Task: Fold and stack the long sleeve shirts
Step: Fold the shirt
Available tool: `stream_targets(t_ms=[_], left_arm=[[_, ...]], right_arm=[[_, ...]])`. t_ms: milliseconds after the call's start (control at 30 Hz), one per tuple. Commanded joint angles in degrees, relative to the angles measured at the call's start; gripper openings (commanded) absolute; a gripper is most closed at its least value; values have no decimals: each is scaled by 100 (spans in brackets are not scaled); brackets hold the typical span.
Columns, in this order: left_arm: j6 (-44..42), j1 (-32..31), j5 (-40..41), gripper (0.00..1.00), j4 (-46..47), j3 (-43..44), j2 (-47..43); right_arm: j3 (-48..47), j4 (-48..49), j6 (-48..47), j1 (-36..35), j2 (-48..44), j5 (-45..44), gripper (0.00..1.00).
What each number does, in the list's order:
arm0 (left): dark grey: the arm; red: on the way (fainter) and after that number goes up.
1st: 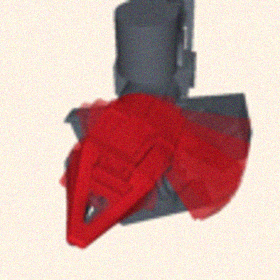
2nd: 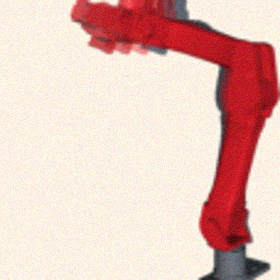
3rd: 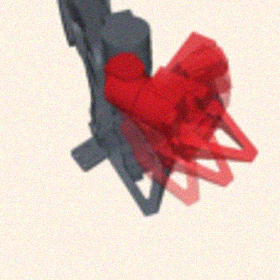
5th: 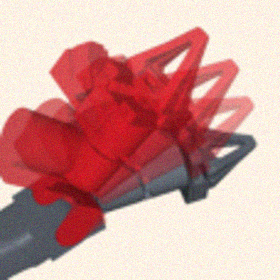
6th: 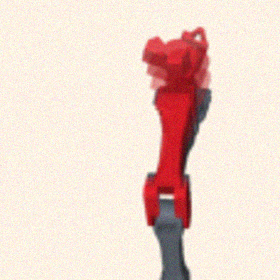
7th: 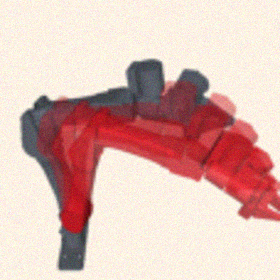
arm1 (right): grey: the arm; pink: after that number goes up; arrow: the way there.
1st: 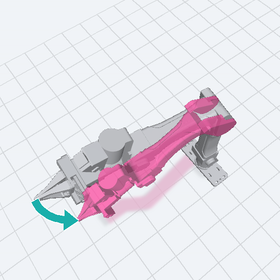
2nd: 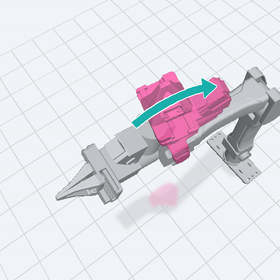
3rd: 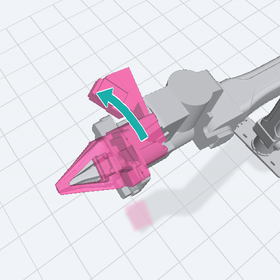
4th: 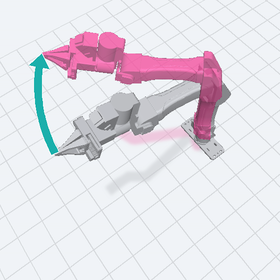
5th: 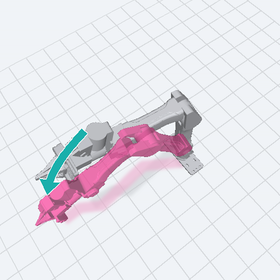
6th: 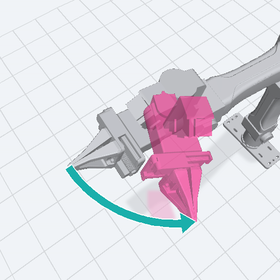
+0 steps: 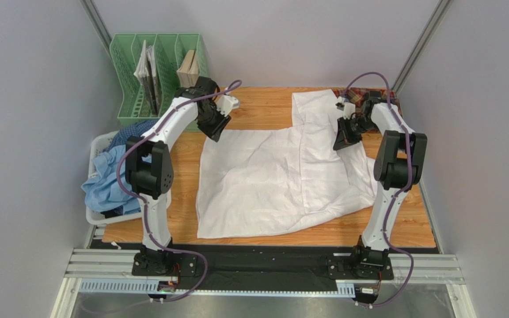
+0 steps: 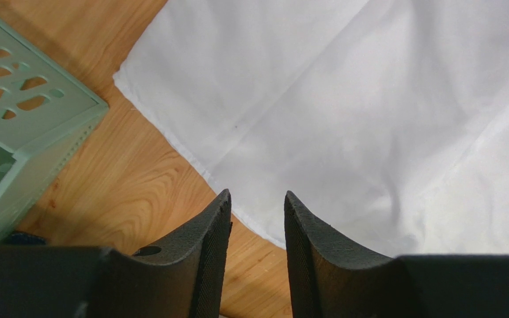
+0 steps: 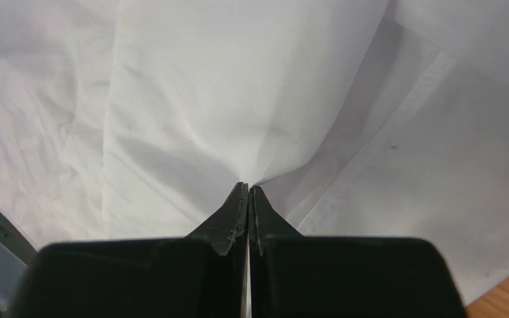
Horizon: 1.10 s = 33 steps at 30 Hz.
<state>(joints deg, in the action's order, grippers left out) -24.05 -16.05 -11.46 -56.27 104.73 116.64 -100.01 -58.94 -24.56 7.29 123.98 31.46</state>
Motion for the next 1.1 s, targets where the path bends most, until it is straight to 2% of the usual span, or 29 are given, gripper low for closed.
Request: stream_targets(t_ms=[0,133,200,300,367,400,433,500,533,567,600,633,700,733,800,933,1067], left_arm=[[182,50,-277,40,90,-251,-396],[129,50,-418,40,90,-531,-808],[94,50,-470,40,81,-637,-949],[68,50,-681,39,81,-857,-1266],[94,32,-935,39,107,-1006,-1521],[111,23,-980,40,142,-1068,-1591],[120,-20,-998,40,151,-1147,-1696],[173,-56,-1077,42,169,-1244,-1776],[208,-56,-1103,45,169,-1253,-1811],[243,-56,-1112,47,152,-1253,-1803],[278,-56,-1121,56,47,-1218,-1777],[287,-56,-1139,71,11,-1209,-1741],[313,-56,-1139,73,-16,-1235,-1732],[340,-56,-1121,74,11,-1270,-1758],[357,-56,-1147,74,46,-1323,-1750],[314,-56,-1104,74,64,-1376,-1697],[252,-56,-1016,74,64,-1367,-1636]], right_arm=[[50,-932,-785,-8,-1252,895,0],[437,-1987,-1734,-8,-2751,1773,0],[596,-2802,-2297,-8,-3290,1942,0],[1201,-3438,-3202,-17,-4573,1873,0],[1868,-3484,-3608,-8,-5627,1627,0],[2132,-3006,-3400,-26,-5970,1339,0],[2378,-2479,-2397,-52,-6496,1084,4],[3029,-1232,-1738,-96,-6685,434,34],[3109,-1051,-1650,-105,-6416,335,63],[3084,-919,-1370,-105,-6135,256,75],[2953,-813,-1298,-96,-5792,177,81],[2778,-856,-1254,-96,-5049,124,90],[2163,-805,-1061,-35,-4333,71,99],[2013,-682,-956,-8,-3756,62,100],[1505,-287,-657,9,-3217,-122,100],[493,-215,-331,18,-1698,-211,99],[-80,-145,-138,1,-921,-114,97]])
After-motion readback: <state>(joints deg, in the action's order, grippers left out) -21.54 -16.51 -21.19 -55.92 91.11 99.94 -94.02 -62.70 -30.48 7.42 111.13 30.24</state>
